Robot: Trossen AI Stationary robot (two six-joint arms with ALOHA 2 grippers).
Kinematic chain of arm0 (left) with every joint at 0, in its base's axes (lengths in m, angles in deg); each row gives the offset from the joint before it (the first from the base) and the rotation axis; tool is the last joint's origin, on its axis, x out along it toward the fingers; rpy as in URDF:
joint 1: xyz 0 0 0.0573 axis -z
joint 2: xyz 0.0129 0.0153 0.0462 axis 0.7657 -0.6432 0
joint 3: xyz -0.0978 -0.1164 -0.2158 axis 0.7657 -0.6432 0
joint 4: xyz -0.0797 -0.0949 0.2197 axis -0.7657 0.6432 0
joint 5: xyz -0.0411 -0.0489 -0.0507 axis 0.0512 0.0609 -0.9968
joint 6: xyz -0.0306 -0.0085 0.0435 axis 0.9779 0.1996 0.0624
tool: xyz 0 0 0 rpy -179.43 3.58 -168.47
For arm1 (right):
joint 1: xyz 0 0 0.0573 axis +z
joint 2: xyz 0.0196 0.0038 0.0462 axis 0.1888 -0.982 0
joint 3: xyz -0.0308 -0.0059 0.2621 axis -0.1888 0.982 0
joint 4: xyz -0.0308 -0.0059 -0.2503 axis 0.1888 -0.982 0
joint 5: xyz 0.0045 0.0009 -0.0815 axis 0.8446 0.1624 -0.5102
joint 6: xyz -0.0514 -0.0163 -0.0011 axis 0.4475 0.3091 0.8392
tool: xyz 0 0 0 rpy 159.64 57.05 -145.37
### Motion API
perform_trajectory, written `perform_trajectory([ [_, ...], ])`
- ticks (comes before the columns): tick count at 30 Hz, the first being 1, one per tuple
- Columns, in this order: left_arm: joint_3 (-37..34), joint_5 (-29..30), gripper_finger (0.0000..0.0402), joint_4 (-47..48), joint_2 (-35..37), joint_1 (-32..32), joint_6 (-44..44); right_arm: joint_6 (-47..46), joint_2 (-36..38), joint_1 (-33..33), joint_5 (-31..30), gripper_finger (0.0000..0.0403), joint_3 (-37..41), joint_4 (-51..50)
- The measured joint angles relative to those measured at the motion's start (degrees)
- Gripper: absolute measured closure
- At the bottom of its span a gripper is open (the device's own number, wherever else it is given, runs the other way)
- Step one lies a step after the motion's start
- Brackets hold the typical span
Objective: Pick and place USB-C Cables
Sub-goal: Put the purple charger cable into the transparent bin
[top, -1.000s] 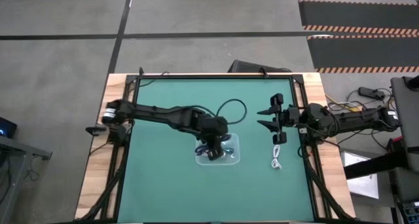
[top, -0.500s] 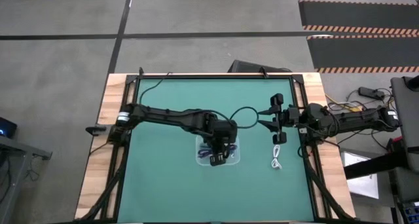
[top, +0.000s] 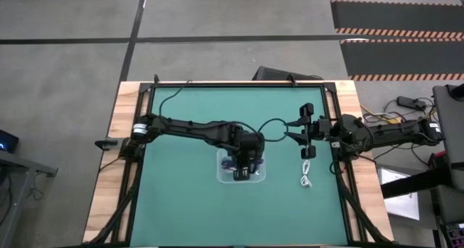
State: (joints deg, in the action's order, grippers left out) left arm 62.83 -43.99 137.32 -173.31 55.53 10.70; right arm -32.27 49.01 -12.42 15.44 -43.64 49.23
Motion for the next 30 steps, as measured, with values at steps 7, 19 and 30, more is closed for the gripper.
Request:
perform_trajectory([
  [7, -1.48, 0.1, 0.0375, -1.92, 0.0, 0.77, -15.52, -0.04, 0.02, 0.0, 0.0, 0.0278, 0.0, 0.03],
  [19, -9.01, 2.65, 0.0375, -7.98, 0.0, 0.9, -21.14, 0.2, 0.0, 0.0, 0.02, 0.0282, 0.0, -0.15],
  [30, -10.56, 2.63, 0.0375, -10.91, -0.43, 0.87, -21.77, 0.23, -0.02, 0.0, 0.0, 0.0287, 0.0, -0.22],
])
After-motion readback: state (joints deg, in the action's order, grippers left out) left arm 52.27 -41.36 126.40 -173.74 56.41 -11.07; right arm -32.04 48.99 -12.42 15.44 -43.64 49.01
